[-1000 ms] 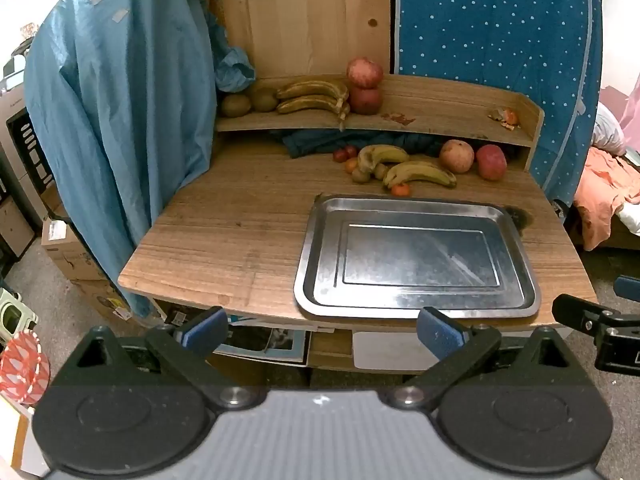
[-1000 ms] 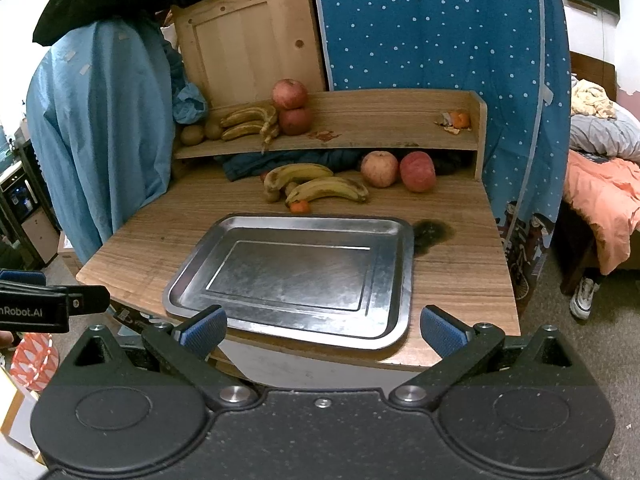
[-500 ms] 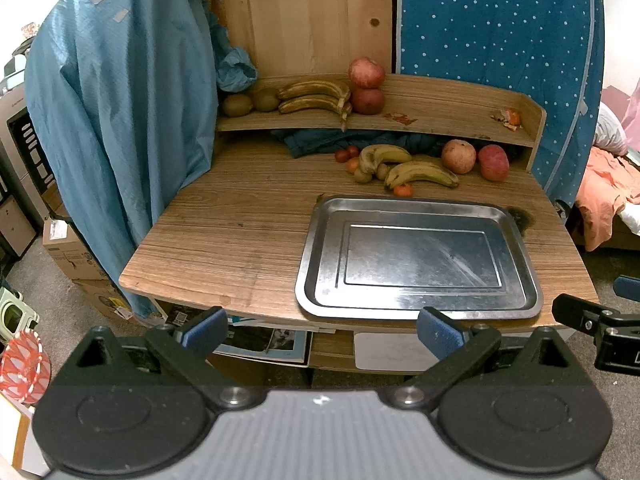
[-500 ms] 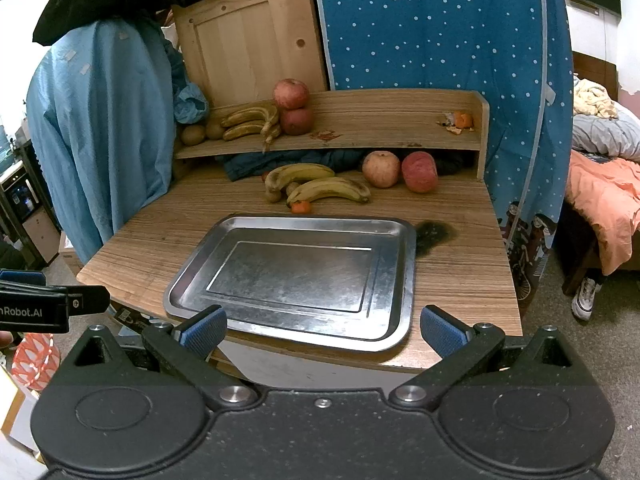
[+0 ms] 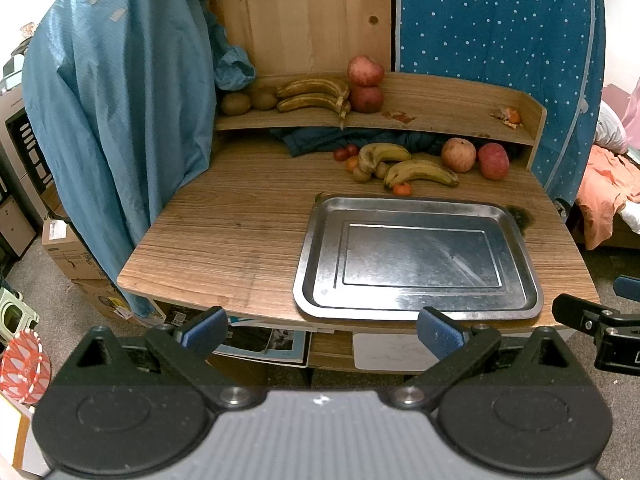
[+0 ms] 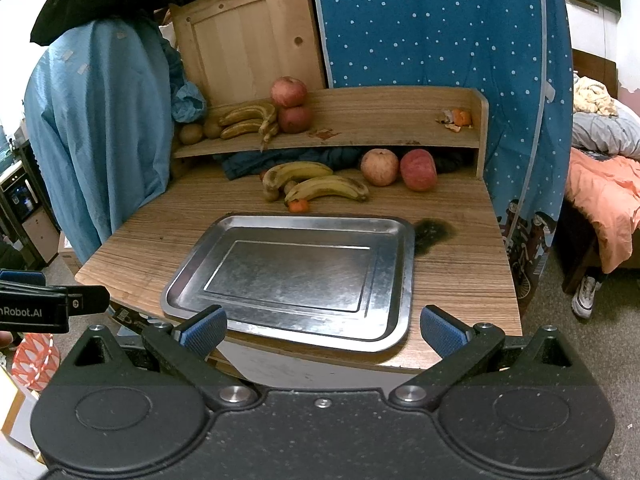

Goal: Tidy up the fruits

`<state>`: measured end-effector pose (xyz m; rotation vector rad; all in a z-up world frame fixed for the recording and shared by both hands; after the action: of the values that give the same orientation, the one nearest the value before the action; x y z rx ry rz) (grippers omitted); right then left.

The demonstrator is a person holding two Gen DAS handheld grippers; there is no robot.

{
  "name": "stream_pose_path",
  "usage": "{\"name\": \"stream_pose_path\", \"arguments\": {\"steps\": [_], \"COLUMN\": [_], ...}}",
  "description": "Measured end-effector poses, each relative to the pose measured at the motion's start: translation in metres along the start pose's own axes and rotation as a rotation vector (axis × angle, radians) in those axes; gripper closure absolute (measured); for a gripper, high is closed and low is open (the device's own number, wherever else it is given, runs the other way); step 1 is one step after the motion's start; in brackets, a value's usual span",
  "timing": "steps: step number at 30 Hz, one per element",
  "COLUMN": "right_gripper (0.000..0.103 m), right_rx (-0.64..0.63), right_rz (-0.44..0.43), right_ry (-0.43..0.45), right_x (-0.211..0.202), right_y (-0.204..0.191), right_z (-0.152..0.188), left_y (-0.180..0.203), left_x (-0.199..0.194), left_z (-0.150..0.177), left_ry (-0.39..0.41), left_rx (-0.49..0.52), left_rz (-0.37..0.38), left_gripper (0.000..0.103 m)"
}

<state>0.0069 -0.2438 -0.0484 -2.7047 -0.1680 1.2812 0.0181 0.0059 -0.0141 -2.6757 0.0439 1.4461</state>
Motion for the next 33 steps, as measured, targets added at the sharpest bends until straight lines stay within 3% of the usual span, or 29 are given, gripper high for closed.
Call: {"name": "stream_pose_path", "arguments": {"steps": [9,19,27,33], "right_gripper": [0.001,0.001,0.001,0.001], "right_rx": [-0.003,-0.024,-0.007,0.043], "right_rz": [-0.02,-0.073,-0.044,0.022], "right_ry": [0.012,0.066,0.098,0.083], "right_x": [0.007,0.017,0.035,0.059], "right_y": [0.004,0.006,0.006,0.011], "right_z": [-0.003,-0.029,-0.058,-0.079], "left_y": [0.004,0.008,0.002,0.0], "left_x": [0.008,0.012,0.027,0.063], "left_z": [-0.004,-0.031,-0.067,-0.108], "left_ry": [-0.012,0.005,0.025,0.02], "left_rx": [-0.006,-0.007,0.016,0.056], "left_rz": [-0.017,-0.055,-0.061,-0.009], "left_gripper": [0.0,0.0,0.0,0.0]}}
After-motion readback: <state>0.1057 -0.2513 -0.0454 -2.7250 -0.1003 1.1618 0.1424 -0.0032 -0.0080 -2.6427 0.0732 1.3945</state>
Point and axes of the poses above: each gripper's, at about its wrist camera, not at the fingertips, and x roughly the way its jaws point, y to its right, z to its underside, the point moved 2 cm from there along x, roughly the way its jaws point, and after that the axes turned 9 degrees about -y, right-handed, at the moved point
